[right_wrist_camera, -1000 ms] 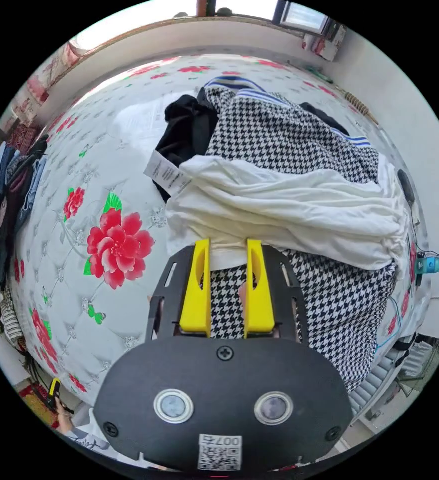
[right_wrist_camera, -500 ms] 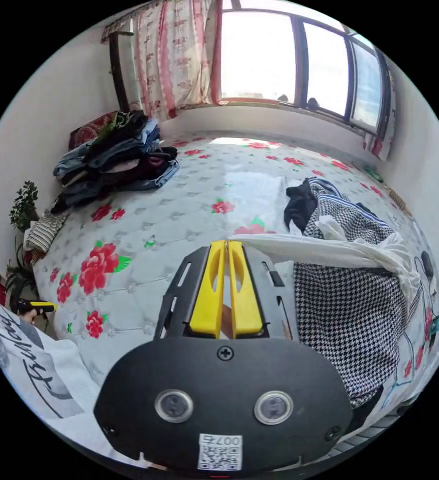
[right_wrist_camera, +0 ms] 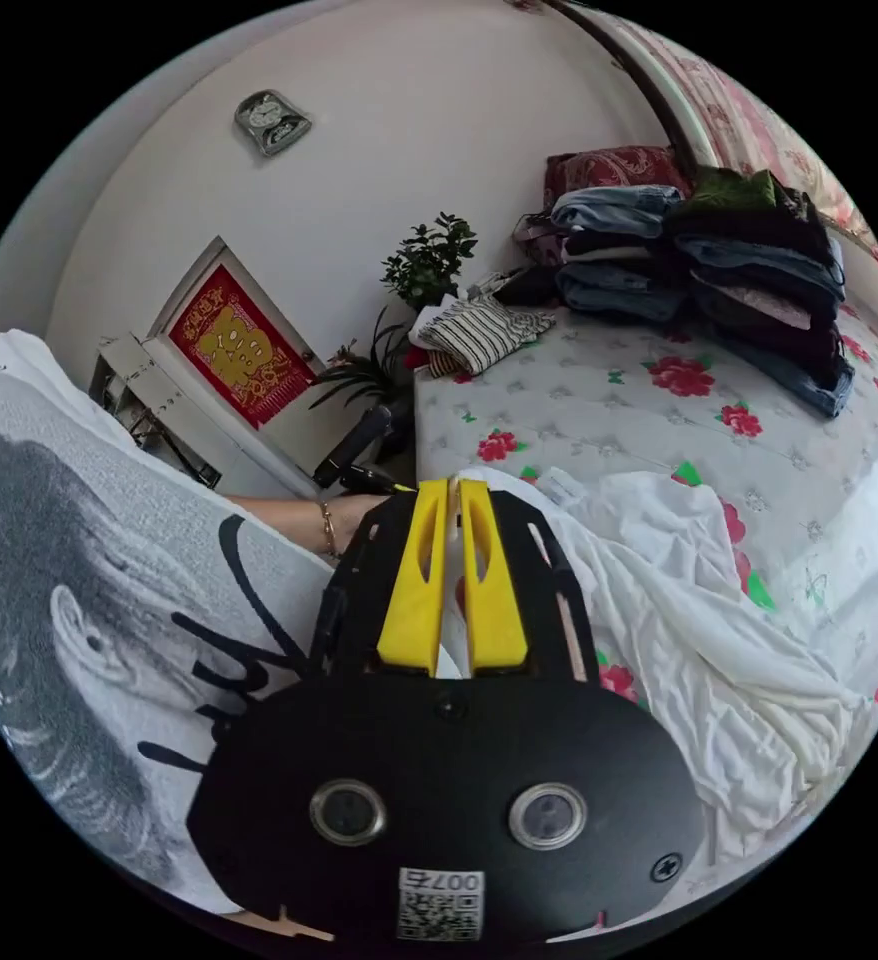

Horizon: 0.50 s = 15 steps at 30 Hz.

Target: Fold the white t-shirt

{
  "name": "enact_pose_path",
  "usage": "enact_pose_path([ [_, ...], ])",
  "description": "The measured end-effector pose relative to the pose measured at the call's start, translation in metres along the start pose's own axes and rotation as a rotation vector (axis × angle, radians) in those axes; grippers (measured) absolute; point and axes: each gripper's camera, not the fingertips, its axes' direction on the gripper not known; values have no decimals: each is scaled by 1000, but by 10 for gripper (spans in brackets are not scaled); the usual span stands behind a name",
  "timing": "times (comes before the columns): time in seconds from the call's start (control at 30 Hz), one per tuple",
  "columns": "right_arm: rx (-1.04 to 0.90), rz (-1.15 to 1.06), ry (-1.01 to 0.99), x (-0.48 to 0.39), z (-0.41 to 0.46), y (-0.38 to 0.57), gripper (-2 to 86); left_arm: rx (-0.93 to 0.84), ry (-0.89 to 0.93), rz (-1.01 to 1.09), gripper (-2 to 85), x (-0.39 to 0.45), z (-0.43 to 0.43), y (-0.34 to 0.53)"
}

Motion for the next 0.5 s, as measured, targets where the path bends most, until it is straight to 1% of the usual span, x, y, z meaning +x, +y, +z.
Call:
enact_pose_path([
  [0.1, -2, 124, 112, 27, -6, 23, 17, 23, -9, 11, -9, -31, -18, 6],
  [0.2, -18, 349, 306, 66, -24, 67, 28, 44, -53, 45, -5, -56, -39, 7],
  [0.27, -7, 562, 475, 92, -48, 114, 37, 74, -58, 104, 3, -60, -53, 5],
  [0.33, 11, 711, 583, 106, -67, 147, 44, 80, -36, 224, 48, -54, -59, -3],
  [0.37, 13, 780, 649, 114, -77, 165, 51, 74, -24, 261, 56, -51, -58, -6],
  [0.43, -1, 869, 725, 125, -88, 183, 60, 20, 34, 414, 84, -33, -42, -20],
  [0.5, -13, 924, 772, 138, -93, 194, 66, -46, 65, 498, 96, -17, -19, -29],
])
